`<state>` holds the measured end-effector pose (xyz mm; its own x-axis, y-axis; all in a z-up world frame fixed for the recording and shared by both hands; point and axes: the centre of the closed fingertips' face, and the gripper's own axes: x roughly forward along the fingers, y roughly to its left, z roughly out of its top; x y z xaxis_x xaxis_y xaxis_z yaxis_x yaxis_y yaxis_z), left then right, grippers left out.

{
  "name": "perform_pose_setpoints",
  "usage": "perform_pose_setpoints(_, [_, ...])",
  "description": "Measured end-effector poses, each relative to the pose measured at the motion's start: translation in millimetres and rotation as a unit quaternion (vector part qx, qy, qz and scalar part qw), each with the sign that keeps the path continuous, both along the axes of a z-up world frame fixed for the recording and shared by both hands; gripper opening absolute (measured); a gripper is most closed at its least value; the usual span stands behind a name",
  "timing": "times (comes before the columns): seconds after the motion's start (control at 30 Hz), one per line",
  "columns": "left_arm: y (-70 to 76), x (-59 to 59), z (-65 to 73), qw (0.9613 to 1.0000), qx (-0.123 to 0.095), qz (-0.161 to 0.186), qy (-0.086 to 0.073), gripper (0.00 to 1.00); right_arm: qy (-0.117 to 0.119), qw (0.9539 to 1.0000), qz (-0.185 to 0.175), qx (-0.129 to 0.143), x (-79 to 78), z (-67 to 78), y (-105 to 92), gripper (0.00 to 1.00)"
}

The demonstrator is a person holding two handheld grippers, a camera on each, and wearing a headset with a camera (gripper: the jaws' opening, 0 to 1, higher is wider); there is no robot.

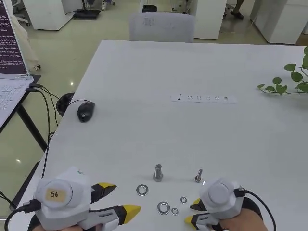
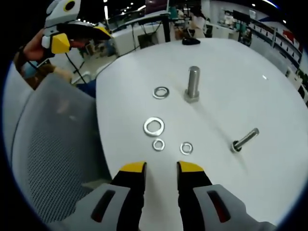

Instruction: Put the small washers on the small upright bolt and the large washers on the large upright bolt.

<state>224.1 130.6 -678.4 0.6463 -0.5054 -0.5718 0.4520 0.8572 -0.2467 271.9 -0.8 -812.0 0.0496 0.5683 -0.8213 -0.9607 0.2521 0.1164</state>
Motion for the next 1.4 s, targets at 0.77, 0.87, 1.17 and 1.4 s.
perform_pose_setpoints(0.77, [13.8,-4.3,-1.5,1.0000,0.003,0.005,0.007,0.50,-0.051,0.9969,0.027,-0.054,40.3,-12.3,15.0,0.22])
perform_pose_setpoints(0.87, [13.2,-3.2,-3.8,0.9999,0.003,0.005,0.010,0.50,-0.056,0.9960,0.041,-0.056,38.4,-12.3,17.5,0.22])
perform_pose_setpoints(1.17, [15.4,1.2,-8.4,0.9998,0.000,0.010,0.017,0.50,-0.066,0.9944,0.065,-0.051,32.5,-13.5,19.9,0.11])
perform_pose_setpoints(1.4, [19.6,4.4,-8.8,0.9998,0.005,0.009,0.019,0.50,-0.060,0.9956,0.056,-0.045,33.5,-13.3,20.4,0.10])
